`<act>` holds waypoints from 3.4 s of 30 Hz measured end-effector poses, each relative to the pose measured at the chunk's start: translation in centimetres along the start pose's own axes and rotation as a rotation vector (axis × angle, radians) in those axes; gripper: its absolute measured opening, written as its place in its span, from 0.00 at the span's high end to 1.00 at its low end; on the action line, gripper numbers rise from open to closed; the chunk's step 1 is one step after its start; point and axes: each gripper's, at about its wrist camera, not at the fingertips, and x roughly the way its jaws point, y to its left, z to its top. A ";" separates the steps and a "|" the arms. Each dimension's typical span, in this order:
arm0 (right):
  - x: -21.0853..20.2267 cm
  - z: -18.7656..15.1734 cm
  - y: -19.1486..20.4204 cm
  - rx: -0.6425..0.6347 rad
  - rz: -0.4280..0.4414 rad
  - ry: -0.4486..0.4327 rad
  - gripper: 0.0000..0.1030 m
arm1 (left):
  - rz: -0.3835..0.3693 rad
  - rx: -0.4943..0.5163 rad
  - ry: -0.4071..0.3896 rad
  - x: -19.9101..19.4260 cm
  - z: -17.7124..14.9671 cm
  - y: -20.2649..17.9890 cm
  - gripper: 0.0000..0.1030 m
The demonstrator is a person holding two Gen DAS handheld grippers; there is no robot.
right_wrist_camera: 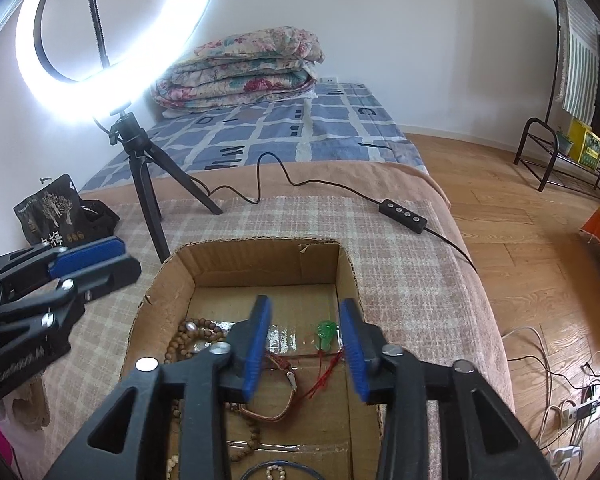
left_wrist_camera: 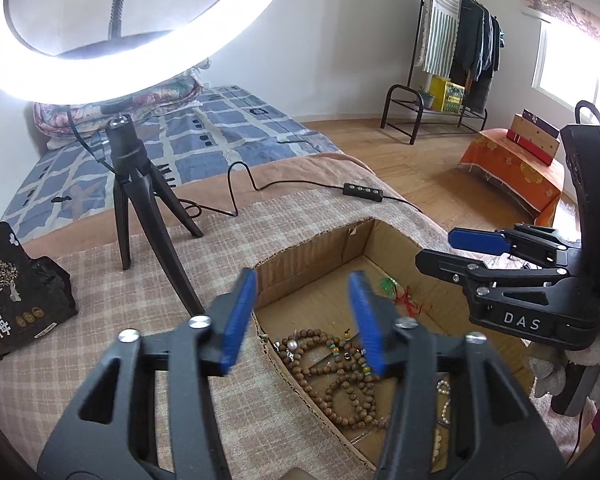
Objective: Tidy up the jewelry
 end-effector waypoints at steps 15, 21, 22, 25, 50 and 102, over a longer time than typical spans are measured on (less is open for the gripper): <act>-1.7 0.3 -0.1 0.022 -0.076 -0.040 0.15 | 0.045 0.012 -0.013 -1.8 -0.1 -0.1 0.27; -3.5 0.2 0.8 0.006 -0.095 -0.062 0.05 | 0.058 0.013 -0.024 -3.5 -0.4 0.0 0.23; -3.9 0.2 0.9 0.004 -0.095 -0.065 0.05 | 0.061 0.015 -0.026 -3.9 -0.4 0.0 0.23; -5.0 0.3 1.4 0.001 -0.097 -0.075 0.05 | 0.069 0.012 -0.034 -5.4 -0.6 0.1 0.23; -21.0 -3.6 8.3 -0.051 -0.120 -0.189 0.00 | 0.131 0.002 -0.174 -25.2 -4.0 -0.4 0.09; -30.0 -14.4 10.2 -0.012 -0.192 -0.186 0.00 | 0.285 0.007 -0.148 -36.2 -10.9 -3.2 0.00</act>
